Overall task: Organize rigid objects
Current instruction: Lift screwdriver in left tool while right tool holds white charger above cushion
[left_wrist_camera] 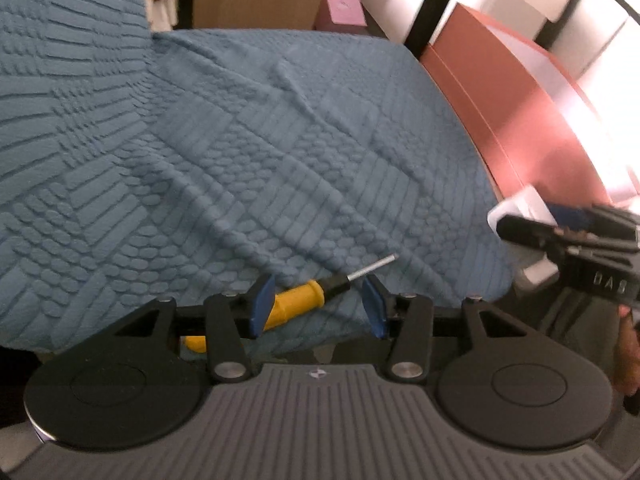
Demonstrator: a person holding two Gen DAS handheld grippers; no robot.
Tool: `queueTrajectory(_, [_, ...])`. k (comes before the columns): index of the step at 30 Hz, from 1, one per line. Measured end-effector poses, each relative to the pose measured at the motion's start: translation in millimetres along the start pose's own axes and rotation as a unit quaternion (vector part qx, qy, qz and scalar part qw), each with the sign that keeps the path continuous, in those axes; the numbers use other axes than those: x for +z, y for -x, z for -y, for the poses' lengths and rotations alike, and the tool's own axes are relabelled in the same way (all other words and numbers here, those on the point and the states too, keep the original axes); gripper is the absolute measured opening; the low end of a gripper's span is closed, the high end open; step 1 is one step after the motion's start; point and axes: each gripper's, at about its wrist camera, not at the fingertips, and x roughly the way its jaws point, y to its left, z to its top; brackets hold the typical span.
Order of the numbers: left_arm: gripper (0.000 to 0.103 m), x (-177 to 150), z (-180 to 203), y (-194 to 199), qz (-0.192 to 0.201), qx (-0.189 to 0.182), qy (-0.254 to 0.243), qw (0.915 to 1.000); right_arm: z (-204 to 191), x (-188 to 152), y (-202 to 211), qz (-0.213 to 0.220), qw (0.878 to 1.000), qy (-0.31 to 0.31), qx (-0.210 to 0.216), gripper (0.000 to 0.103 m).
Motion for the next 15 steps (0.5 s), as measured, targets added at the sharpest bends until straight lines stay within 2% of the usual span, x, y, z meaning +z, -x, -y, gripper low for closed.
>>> queueTrajectory(3, [0.054,-1.6,2.1,-6.7,-0.01,-0.001,-0.017,0.9998,0.4,-0.2,-0.6,-0.001,1.0,-0.001,-0.003,0.054])
queueTrajectory(8, [0.054,-6.0,1.7,-14.6,-0.006,0.033,-0.041,0.9986,1.4,-0.5,-3.8,-0.006,1.0,0.0,-0.01,0.054])
queueTrajectory(11, [0.048,-6.3,-2.1,-17.5,-0.001,0.047,-0.044,0.9979,1.4,-0.3,-6.7,-0.009,1.0,0.0,-0.011,0.054])
queueTrajectory(15, [0.041,-3.0,-8.1,-19.3,0.007,0.028,-0.029,0.9992,0.5,0.0,-8.7,-0.011,1.0,0.0,-0.006,0.054])
